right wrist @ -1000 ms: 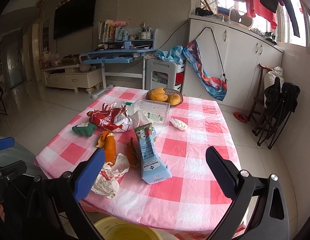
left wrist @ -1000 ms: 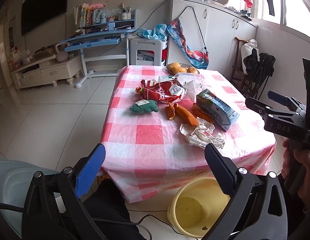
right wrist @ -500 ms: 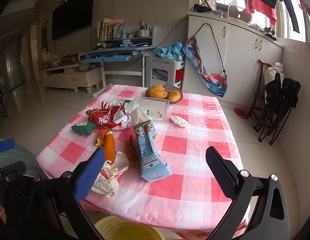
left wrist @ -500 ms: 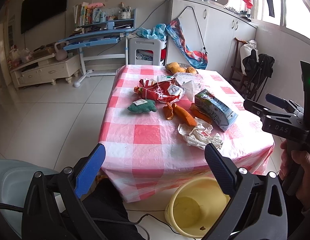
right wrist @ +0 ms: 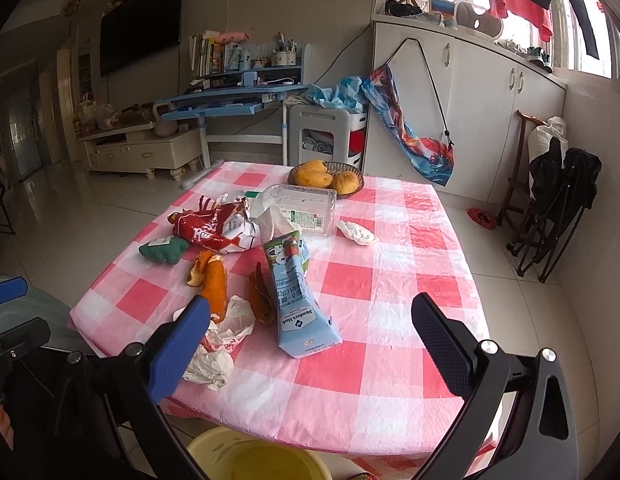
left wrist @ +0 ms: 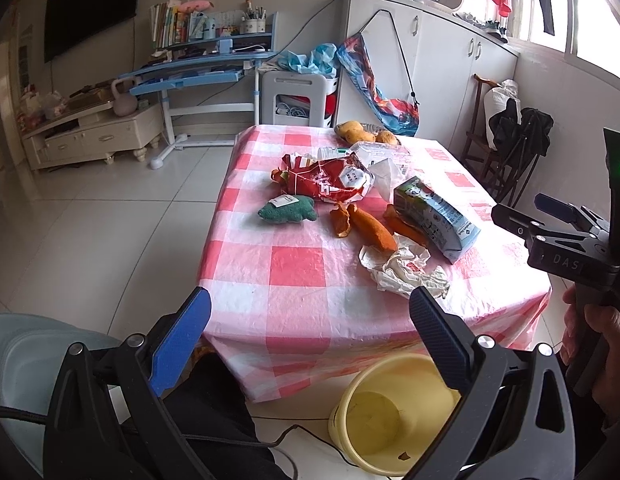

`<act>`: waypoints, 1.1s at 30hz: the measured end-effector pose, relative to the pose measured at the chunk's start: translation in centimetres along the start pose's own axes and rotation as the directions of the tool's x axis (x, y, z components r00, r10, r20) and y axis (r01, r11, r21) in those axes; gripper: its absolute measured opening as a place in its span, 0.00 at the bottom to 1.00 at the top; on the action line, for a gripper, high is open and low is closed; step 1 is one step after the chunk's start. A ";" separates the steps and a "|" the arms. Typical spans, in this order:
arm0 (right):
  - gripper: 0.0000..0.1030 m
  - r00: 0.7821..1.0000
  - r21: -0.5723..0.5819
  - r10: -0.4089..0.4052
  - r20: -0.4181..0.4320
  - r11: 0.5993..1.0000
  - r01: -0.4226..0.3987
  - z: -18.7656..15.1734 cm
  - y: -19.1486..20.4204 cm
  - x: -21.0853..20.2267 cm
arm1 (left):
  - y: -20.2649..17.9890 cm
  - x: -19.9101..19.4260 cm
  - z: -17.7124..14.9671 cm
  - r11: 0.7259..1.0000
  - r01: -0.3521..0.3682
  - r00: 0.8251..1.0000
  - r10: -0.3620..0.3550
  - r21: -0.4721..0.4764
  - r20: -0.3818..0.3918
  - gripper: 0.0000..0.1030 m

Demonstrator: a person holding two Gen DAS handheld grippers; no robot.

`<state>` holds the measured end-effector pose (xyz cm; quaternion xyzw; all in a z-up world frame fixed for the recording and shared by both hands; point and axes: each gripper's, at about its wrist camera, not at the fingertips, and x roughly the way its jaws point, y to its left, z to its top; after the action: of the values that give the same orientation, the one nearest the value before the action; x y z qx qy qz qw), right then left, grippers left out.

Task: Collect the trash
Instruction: 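Move both tools toward the table over the yellow basin, then grasp the crumpled white tissue with the left tool while the right tool grasps the milk carton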

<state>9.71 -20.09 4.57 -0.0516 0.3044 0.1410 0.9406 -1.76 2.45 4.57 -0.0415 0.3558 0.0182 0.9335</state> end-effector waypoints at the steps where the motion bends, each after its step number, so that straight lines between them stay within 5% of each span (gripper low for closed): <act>1: 0.94 1.000 0.001 0.006 -0.006 1.000 -0.006 0.0 0.0 0.0 | 0.1 0.1 0.0 1.000 -0.001 1.000 0.001 -0.006 -0.004 0.93; 5: 0.94 0.999 0.017 0.034 -0.020 0.999 -0.034 -0.1 -0.2 -0.1 | 0.2 0.2 0.0 1.000 0.001 1.000 -0.001 -0.001 -0.001 0.93; 12: 0.94 0.997 0.209 0.073 -0.025 0.976 -0.066 0.1 -3.0 0.3 | -3.0 4.8 -0.3 0.985 0.164 0.978 -0.168 -0.049 -0.124 0.93; 15: 0.94 0.995 0.224 0.076 -0.067 0.973 -0.059 0.6 -3.7 1.6 | -4.7 7.2 -0.2 0.982 0.180 0.970 -0.186 -0.055 -0.155 0.93; 24: 0.94 0.968 0.093 0.132 -0.212 0.989 -0.115 2.3 -2.6 7.4 | -7.4 13.6 0.6 0.992 0.098 0.964 -0.116 -0.084 -0.241 0.93; 26: 0.94 0.961 0.082 0.152 -0.233 0.987 -0.136 2.5 -1.9 8.7 | -6.8 13.9 0.6 0.990 0.106 0.969 -0.124 -0.092 -0.215 0.81; 28: 0.94 0.953 0.054 0.157 -0.260 0.988 -0.148 2.8 -1.1 10.0 | -6.3 13.9 0.6 0.988 0.136 0.965 -0.150 -0.078 -0.216 0.49; 30: 0.92 0.948 0.005 0.117 -0.297 0.993 -0.121 2.8 -0.1 11.4 | -5.5 13.5 0.8 0.979 0.185 0.952 -0.200 -0.087 -0.232 0.34; 32: 0.80 0.938 0.004 0.113 -0.328 0.993 -0.118 2.6 0.1 12.3 | -4.9 12.8 0.9 0.984 0.166 0.956 -0.176 -0.062 -0.234 0.25; 33: 0.65 0.929 0.028 0.132 -0.345 0.991 -0.130 2.4 -0.1 12.7 | -4.3 12.4 1.0 0.985 0.161 0.958 -0.172 -0.063 -0.230 0.23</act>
<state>20.90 -16.82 -0.99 -0.0529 0.4683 0.1915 0.8610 8.43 -1.71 -2.72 -0.0937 0.4583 -0.0577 0.8819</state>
